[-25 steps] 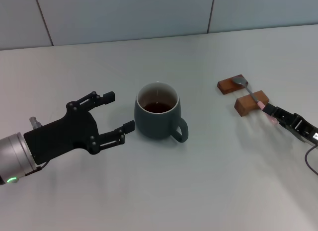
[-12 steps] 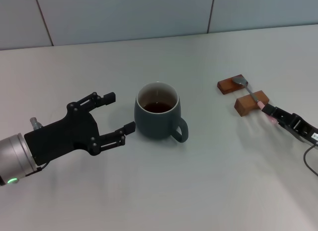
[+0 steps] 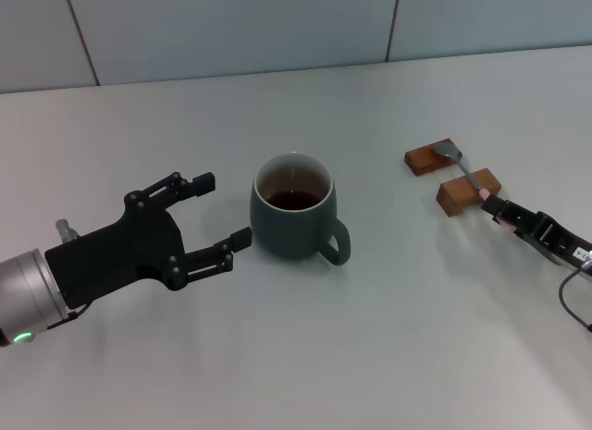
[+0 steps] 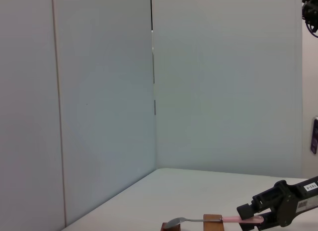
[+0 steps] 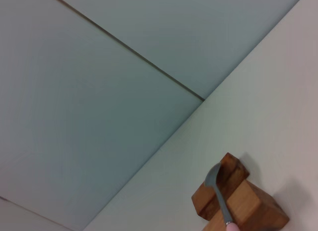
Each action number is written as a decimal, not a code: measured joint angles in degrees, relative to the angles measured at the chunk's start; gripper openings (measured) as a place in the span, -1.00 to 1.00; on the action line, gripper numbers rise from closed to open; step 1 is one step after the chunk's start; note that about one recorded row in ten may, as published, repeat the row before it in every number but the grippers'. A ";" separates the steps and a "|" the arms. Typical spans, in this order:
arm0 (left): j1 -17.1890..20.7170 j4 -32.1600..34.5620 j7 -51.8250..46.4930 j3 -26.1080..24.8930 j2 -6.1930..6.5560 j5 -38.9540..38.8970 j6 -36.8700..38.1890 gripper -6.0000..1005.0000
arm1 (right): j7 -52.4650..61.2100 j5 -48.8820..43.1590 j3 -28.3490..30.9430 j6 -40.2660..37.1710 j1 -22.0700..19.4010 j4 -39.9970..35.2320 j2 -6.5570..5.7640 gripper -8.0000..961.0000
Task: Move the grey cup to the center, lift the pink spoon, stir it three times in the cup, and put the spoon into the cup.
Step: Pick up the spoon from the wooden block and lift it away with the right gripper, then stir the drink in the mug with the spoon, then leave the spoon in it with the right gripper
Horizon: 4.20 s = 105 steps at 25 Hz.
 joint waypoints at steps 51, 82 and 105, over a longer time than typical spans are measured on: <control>-0.28 -0.09 1.25 -0.20 0.00 0.00 1.01 0.67 | 50.64 -12.99 -19.75 -48.36 10.73 -83.44 -6.33 -0.72; -0.95 0.36 0.73 0.00 0.09 0.14 0.81 0.67 | 56.90 -31.97 -46.01 -36.88 34.15 -59.28 -5.65 -0.73; -1.11 0.44 -0.23 0.00 0.10 0.44 -1.37 0.67 | 52.47 -35.97 -54.55 -21.16 45.43 -31.34 -2.52 -0.73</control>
